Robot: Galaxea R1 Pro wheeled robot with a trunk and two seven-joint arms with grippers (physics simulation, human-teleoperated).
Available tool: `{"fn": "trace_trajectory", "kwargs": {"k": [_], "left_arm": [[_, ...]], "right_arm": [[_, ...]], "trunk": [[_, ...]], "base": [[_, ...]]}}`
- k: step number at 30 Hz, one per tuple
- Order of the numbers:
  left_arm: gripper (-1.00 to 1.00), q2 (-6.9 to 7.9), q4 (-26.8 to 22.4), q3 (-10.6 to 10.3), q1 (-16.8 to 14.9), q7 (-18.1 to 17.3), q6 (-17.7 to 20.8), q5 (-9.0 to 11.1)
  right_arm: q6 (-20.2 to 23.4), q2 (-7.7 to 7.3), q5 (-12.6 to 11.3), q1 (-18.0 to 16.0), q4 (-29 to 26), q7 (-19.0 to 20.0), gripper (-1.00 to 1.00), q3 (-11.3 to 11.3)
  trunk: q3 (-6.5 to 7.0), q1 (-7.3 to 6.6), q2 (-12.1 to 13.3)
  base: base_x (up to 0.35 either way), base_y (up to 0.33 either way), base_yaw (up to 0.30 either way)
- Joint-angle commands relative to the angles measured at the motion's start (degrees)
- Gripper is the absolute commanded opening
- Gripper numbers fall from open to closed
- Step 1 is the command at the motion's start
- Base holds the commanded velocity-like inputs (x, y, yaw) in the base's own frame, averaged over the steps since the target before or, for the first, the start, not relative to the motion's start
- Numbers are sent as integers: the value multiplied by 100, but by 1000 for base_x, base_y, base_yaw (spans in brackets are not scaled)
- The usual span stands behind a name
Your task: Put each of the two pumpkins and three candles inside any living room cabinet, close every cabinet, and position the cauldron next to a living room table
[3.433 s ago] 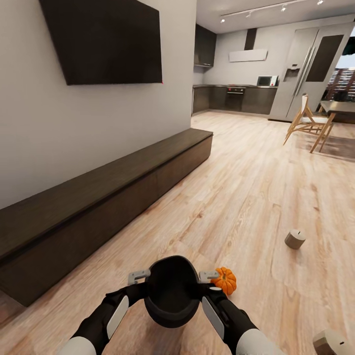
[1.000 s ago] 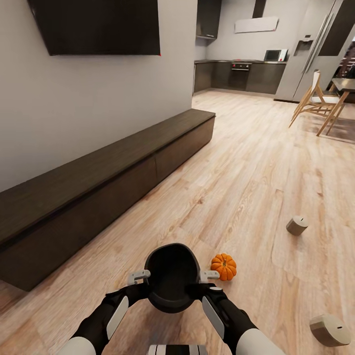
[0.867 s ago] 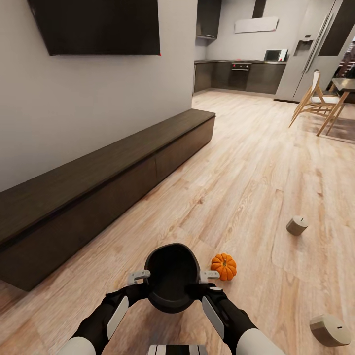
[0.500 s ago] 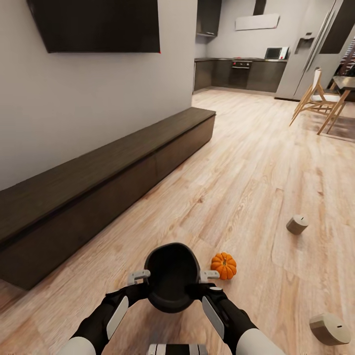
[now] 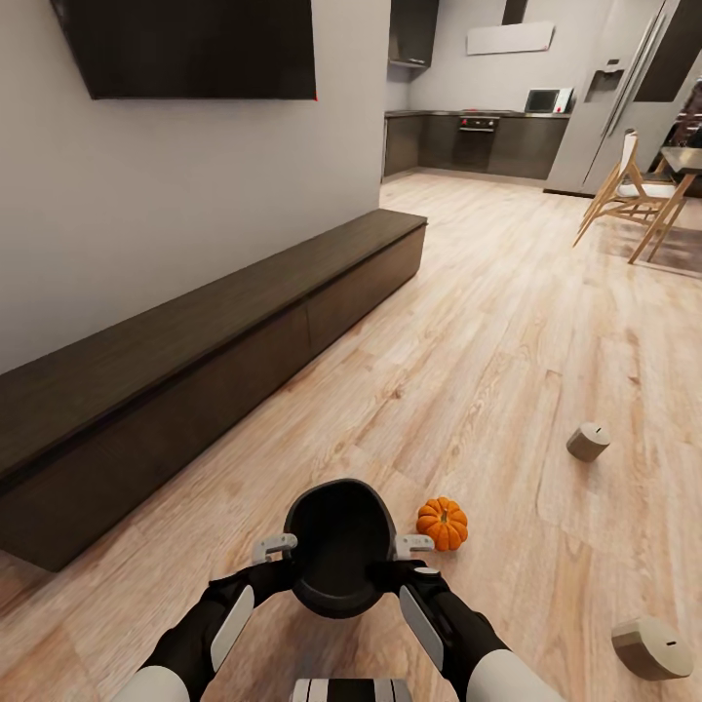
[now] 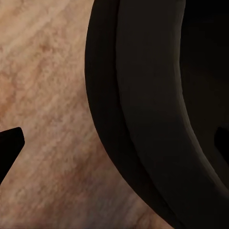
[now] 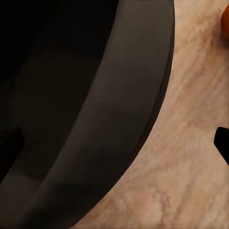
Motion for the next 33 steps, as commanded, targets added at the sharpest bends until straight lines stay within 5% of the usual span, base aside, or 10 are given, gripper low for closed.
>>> {"fn": "trace_trajectory", "kwargs": {"k": [1, 2, 18, 19, 33], "left_arm": [[100, 2, -5, -4, 0, 3, 28, 8], [100, 2, -6, -4, 0, 3, 28, 6], [100, 2, -6, -4, 16, 3, 20, 4], [-100, 2, -7, -4, 17, 3, 20, 4], [-100, 2, -4, -4, 18, 3, 20, 3]], "right_arm": [[25, 0, -42, -1, -9, -47, 100, 22], [23, -1, -42, -1, -9, -47, -100, 22], [21, -7, -41, 0, -9, -47, -100, 22], [20, -7, -41, 1, -9, -47, -100, 22], [24, -7, -41, 0, -9, -47, -100, 22]], "trunk": [[-5, -1, -2], [-5, -1, -2], [-5, -1, -2], [-5, -1, -2], [-5, -1, -2]], "base": [[0, 0, 0], [0, 0, 0], [0, 0, 0], [0, 0, 0], [0, 0, 0]]}}
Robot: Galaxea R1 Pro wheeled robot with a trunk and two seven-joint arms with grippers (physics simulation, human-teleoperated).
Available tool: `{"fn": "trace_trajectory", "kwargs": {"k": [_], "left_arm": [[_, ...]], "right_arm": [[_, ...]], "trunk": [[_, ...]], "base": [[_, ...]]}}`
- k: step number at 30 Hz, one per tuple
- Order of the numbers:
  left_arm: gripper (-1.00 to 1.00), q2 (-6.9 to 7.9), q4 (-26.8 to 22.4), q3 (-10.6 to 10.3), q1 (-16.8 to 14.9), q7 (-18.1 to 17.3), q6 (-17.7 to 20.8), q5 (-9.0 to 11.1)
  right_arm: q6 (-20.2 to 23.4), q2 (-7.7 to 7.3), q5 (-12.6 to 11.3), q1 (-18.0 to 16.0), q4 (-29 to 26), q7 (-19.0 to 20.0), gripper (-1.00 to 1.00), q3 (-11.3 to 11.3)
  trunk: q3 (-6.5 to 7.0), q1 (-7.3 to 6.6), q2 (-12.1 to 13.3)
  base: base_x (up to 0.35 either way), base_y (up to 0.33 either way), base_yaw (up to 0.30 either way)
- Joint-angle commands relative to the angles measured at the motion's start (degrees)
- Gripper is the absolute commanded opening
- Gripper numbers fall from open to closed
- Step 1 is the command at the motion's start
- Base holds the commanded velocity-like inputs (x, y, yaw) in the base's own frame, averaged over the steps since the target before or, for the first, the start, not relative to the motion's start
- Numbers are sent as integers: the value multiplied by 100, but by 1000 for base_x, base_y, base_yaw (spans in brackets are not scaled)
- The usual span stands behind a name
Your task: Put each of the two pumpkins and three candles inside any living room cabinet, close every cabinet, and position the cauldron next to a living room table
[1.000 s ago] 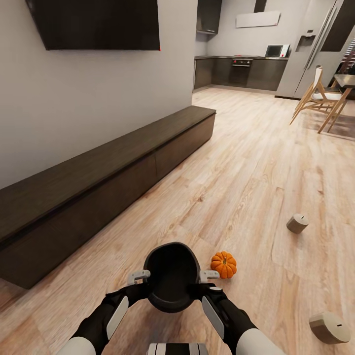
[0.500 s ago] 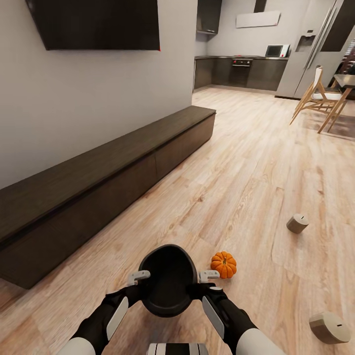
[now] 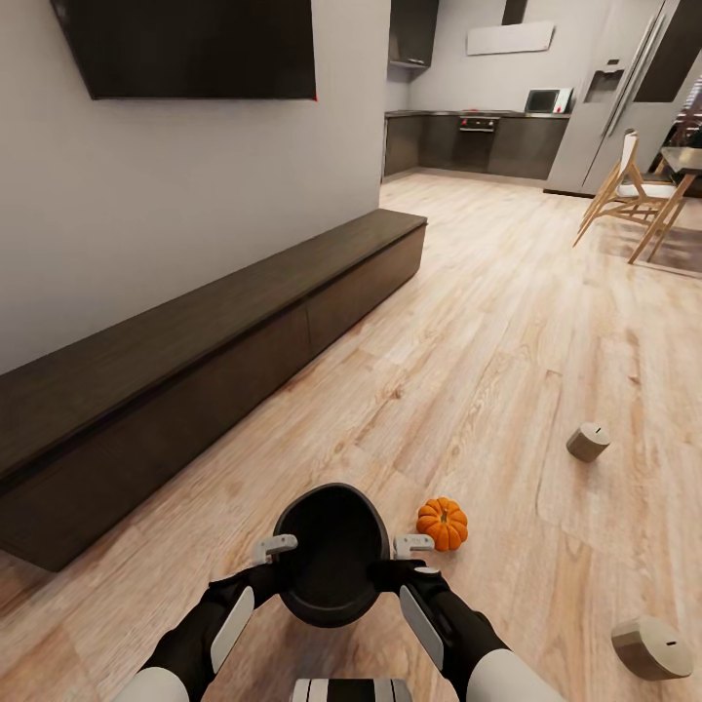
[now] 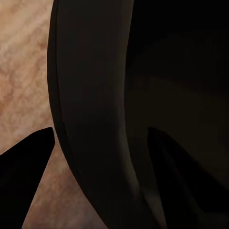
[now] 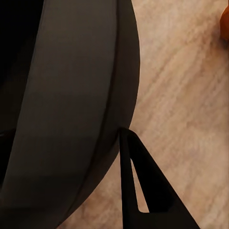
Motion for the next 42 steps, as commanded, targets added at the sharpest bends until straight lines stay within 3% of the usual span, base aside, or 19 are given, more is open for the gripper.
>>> {"fn": "trace_trajectory", "kwargs": {"k": [1, 19, 42], "left_arm": [[-100, 5, -5, 3, 0, 15, 29, -50], [-100, 5, -6, 3, 0, 15, 29, -50], [-100, 5, -6, 3, 0, 15, 29, -50]], "right_arm": [[26, -7, -71, 1, -3, -59, -100, 40], [28, -7, -71, -2, -3, -59, -100, 40], [-46, -16, -85, -6, -86, 0, -100, 32]], "trunk": [[-6, 0, -1], [-6, 0, -1], [504, -59, 30]], "base": [[0, 0, 0], [0, 0, 0], [0, 0, 0]]}}
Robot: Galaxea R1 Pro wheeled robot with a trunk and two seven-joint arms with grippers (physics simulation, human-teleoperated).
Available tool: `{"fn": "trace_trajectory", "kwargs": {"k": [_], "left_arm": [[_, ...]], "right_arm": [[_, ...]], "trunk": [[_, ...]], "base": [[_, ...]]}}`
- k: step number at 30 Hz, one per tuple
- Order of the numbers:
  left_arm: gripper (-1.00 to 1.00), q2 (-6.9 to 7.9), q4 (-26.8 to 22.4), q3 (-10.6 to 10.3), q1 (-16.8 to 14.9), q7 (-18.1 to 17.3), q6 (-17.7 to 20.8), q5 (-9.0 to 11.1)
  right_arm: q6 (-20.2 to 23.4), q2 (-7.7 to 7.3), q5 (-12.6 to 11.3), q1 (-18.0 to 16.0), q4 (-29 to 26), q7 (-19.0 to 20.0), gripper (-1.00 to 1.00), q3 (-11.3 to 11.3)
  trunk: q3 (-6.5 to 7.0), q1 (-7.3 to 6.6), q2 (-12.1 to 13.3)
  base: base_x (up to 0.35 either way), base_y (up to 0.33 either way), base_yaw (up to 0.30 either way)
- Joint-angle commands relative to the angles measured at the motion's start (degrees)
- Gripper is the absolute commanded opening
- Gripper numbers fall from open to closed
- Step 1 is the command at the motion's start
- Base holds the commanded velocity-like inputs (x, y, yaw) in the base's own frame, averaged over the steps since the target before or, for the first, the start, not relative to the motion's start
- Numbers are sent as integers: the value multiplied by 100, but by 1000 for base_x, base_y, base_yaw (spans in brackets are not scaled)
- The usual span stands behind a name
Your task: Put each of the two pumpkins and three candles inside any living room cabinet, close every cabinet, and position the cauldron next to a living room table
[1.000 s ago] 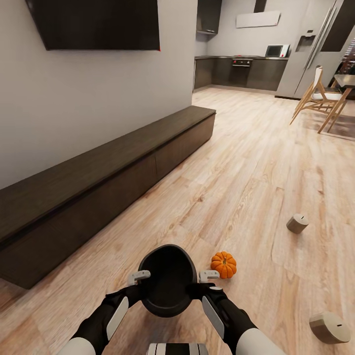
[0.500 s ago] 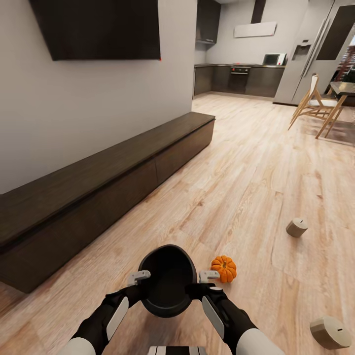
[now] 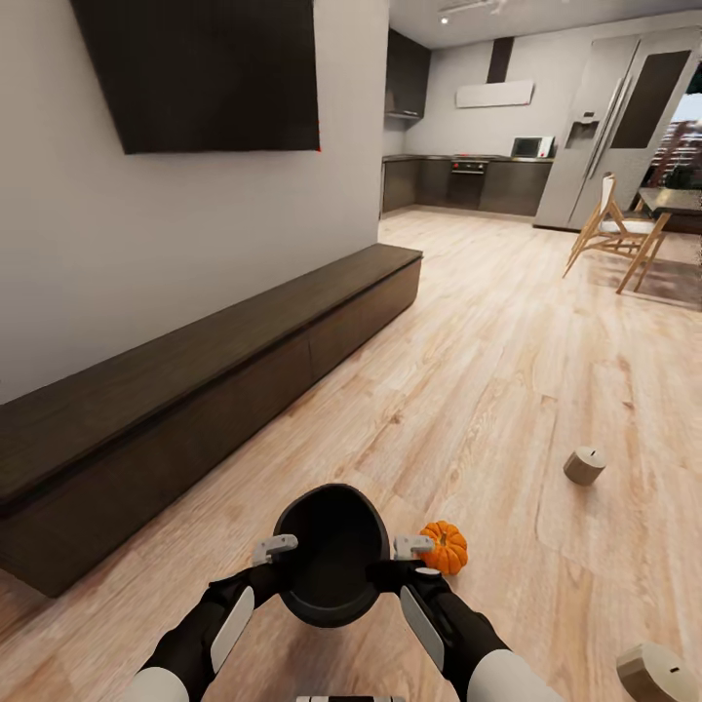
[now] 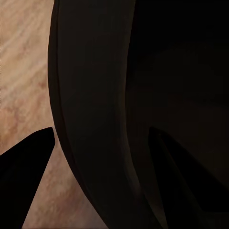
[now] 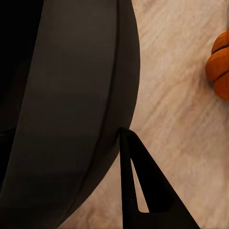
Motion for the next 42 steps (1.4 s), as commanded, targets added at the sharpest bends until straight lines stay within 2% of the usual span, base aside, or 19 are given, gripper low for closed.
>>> {"fn": "trace_trajectory", "kwargs": {"k": [1, 40, 42], "left_arm": [[-100, 7, 1, 9, 0, 4, 31, -35], [-100, -2, -1, 9, 0, 4, 31, -41], [-100, -4, -2, 9, 0, 4, 31, -43]], "right_arm": [[10, -7, -78, -7, -125, -46, -100, 47], [-7, -7, -79, -5, -144, -26, -100, 64], [-7, -7, -77, -5, -144, -27, -100, 64]], "trunk": [[18, -4, -1], [882, -105, 51], [882, -105, 51]], "base": [[0, 0, 0], [0, 0, 0], [0, 0, 0]]}}
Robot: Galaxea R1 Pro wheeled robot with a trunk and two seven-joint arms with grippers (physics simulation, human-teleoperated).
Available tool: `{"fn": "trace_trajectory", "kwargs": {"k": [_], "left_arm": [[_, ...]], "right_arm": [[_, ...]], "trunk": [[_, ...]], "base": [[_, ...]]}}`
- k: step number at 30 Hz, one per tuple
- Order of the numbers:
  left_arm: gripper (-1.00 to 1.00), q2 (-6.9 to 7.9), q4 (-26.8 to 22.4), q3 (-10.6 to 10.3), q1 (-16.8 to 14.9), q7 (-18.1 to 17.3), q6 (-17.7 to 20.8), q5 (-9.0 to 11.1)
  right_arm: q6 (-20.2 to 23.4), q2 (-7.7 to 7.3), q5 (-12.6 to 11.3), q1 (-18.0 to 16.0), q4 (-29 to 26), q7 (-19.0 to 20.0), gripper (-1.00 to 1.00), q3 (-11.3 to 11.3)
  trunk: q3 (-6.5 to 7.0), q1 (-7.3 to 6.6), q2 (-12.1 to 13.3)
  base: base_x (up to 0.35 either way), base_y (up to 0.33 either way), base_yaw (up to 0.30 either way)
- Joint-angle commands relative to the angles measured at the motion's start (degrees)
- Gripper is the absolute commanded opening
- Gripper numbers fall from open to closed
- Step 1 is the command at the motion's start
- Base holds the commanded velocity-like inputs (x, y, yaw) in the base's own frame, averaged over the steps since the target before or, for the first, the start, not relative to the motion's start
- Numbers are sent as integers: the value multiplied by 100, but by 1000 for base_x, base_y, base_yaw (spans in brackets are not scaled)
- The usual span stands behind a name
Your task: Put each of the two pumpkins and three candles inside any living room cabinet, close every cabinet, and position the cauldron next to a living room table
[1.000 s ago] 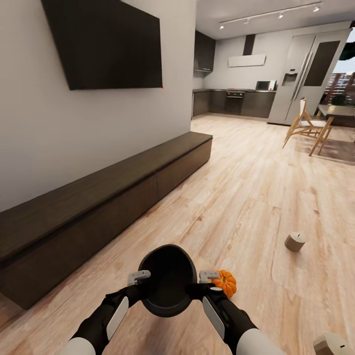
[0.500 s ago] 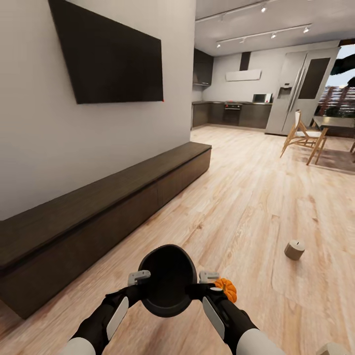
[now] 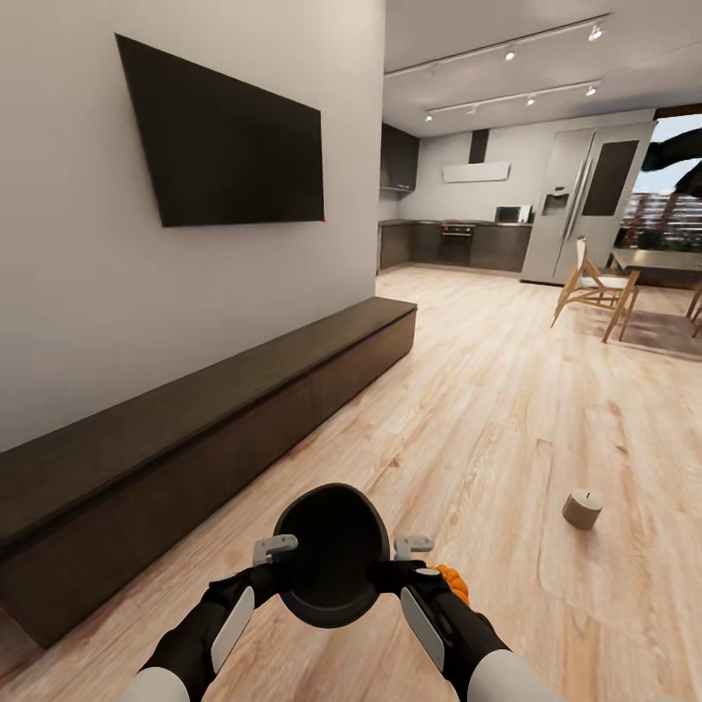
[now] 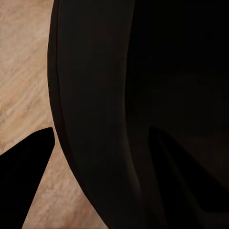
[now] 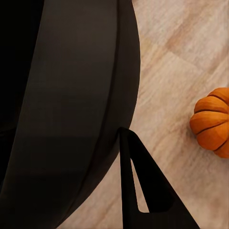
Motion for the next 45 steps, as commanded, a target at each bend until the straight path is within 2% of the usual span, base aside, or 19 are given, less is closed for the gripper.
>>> {"fn": "trace_trajectory", "kwargs": {"k": [1, 15, 21, 45], "left_arm": [[-100, 6, 0, -4, -3, 4, 29, -4], [-100, 7, -2, -4, -3, 4, 29, 4], [-100, 7, -1, -4, -3, 4, 29, 4], [-100, 7, 0, -4, -3, 4, 29, 4]], "right_arm": [[14, -6, -93, -7, -170, -52, -100, 77], [16, -6, -96, -4, -240, -45, -100, 78], [30, -7, -93, 0, -444, -47, -100, 85], [49, -15, -97, 2, -460, -44, -100, 85]], "trunk": [[-5, -2, -3], [-5, -2, -3], [-5, -2, -3], [-5, -2, -3]], "base": [[0, 0, 0], [-42, 0, 0], [-301, 0, 0], [-340, 0, -20]]}}
